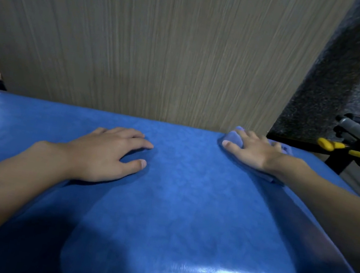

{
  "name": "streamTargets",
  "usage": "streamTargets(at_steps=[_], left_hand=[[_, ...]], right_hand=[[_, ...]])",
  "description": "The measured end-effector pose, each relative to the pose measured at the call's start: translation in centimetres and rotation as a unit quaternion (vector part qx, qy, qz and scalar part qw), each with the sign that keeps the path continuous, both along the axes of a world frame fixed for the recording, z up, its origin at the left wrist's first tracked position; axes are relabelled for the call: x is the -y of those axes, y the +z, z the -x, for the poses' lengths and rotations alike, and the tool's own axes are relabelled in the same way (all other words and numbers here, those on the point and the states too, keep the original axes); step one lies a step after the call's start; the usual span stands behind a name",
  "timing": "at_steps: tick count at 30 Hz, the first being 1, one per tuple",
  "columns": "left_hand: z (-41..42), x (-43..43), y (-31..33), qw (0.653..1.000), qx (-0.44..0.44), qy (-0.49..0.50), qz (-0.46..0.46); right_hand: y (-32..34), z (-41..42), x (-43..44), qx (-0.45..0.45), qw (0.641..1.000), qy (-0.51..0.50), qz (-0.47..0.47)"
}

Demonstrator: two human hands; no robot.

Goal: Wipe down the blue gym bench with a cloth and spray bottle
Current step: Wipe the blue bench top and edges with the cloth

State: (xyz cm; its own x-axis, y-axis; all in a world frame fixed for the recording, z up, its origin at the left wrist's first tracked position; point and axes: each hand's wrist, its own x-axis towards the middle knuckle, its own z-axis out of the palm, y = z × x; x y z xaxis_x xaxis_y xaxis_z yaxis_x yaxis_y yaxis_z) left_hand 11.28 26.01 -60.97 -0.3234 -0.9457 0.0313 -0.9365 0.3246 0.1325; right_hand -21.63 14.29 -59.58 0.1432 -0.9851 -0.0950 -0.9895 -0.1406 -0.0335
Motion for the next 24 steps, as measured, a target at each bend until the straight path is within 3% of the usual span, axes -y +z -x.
streamTargets(at_steps=[4, 8, 12, 17, 24], left_hand=[[-0.1, 0.1, 0.5, 0.999, -0.032, -0.002, -0.009], [-0.8, -0.2, 0.3, 0.999, -0.05, -0.002, 0.012], [-1.5, 0.0, 0.4, 0.999, -0.034, 0.024, 0.01], [-1.4, 0.5, 0.3, 0.999, -0.023, 0.022, 0.0], [-2.0, -0.2, 0.0, 0.999, -0.034, 0.004, 0.002]], right_hand=[[0.2, -2.9, -7.2, 0.001, 0.99, 0.144, 0.004], [0.7, -5.4, -16.3, 0.007, 0.945, 0.328, -0.005], [1.0, -5.8, -18.8, 0.001, 0.916, 0.401, -0.01], [0.7, -5.2, -12.8, 0.022, 0.942, 0.334, 0.003], [0.3, 0.0, 1.2, 0.014, 0.999, 0.039, 0.013]])
